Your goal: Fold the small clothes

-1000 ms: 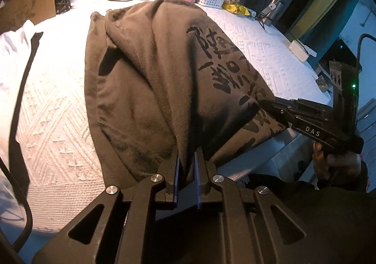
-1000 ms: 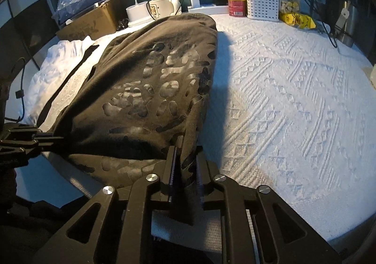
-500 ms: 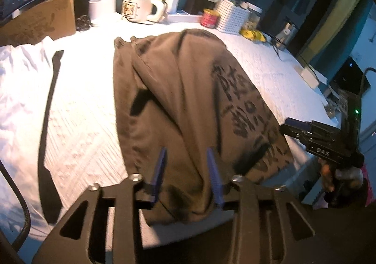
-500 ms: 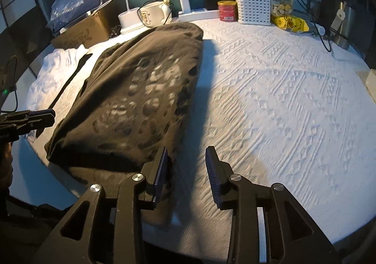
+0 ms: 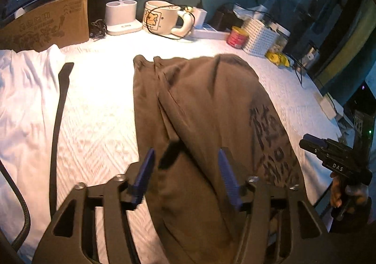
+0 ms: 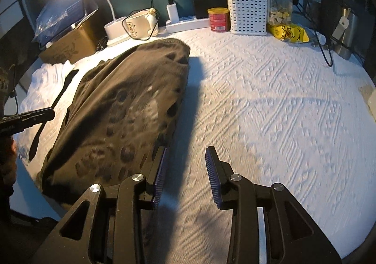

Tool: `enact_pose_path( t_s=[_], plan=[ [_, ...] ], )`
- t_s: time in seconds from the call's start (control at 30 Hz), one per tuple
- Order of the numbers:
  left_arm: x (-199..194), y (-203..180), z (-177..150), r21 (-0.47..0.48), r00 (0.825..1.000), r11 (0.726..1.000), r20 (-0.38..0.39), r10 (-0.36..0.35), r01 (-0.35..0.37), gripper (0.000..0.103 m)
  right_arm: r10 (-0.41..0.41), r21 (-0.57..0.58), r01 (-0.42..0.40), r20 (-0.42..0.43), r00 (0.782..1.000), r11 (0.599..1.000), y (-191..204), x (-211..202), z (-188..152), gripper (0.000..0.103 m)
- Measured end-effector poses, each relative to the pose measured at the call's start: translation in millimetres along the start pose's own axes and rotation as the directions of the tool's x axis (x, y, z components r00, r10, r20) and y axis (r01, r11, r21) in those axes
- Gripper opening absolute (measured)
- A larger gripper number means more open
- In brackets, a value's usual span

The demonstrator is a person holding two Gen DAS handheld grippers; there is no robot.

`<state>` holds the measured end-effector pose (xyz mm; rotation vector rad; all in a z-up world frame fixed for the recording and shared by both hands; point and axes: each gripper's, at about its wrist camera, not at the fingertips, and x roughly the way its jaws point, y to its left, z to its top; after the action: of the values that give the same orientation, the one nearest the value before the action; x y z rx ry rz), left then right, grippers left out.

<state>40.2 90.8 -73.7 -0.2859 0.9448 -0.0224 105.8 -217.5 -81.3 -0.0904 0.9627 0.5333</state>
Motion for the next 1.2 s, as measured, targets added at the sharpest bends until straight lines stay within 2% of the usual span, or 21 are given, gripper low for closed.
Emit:
enact_pose_path(
  t_s=[0.27, 0.3, 0.33, 0.37, 0.67, 0.77, 1.0, 1.17, 1.2],
  plan=[
    [24.2, 16.3, 26.6, -0.027, 1.000, 1.000, -0.008, 0.003, -0.003, 0.064, -0.019, 0.025, 0.019, -0.001, 1.000, 1.000, -14.8, 18.5, 29.2, 0.039],
    [28.2, 19.3, 30.6, -0.034, 1.000, 0.999, -0.010, 0.002, -0.003, 0.064, -0.018, 0.031, 0.018, 0.002, 1.000, 0.999, -16.9, 21.8, 33.3, 0.049],
    [30.8, 21.1, 32.9, -0.038, 1.000, 0.999, -0.011, 0.001, -0.001, 0.064, -0.014, 0.034, 0.013, 0.007, 1.000, 0.999, -18.2, 23.7, 36.0, 0.066],
    [34.9, 24.2, 36.2, -0.044, 1.000, 0.999, -0.014, 0.002, -0.002, 0.064, -0.008, 0.036, 0.008, 0.014, 1.000, 0.999, -20.1, 25.3, 38.6, 0.070],
    [60.1, 47.2, 51.9, -0.084, 1.000, 0.996, -0.025, -0.008, 0.006, 0.064, -0.008, 0.048, 0.007, 0.018, 1.000, 0.999, -31.9, 49.6, 65.6, 0.071],
    [67.1, 56.1, 53.3, -0.112, 0.999, 0.994, -0.029, -0.018, 0.014, 0.073, 0.014, 0.056, -0.014, 0.010, 1.000, 0.998, -33.6, 61.0, 73.9, 0.071],
    [80.9, 54.4, 66.5, -0.134, 0.992, 0.984, -0.032, -0.126, 0.121, 0.080, 0.073, 0.053, -0.073, -0.001, 0.997, 0.996, -25.9, 89.0, 93.8, 0.071],
    [93.7, 33.7, 72.4, -0.091, 0.976, 0.976, -0.080, -0.205, 0.198, 0.081, 0.138, 0.060, -0.138, 0.002, 0.990, 0.989, -19.7, 108.1, 108.2, 0.071],
    [96.3, 25.2, 72.6, -0.062, 0.977, 0.980, -0.089, -0.193, 0.188, 0.086, 0.153, 0.065, -0.152, -0.001, 0.988, 0.986, -19.1, 112.1, 110.1, 0.071]
  ],
)
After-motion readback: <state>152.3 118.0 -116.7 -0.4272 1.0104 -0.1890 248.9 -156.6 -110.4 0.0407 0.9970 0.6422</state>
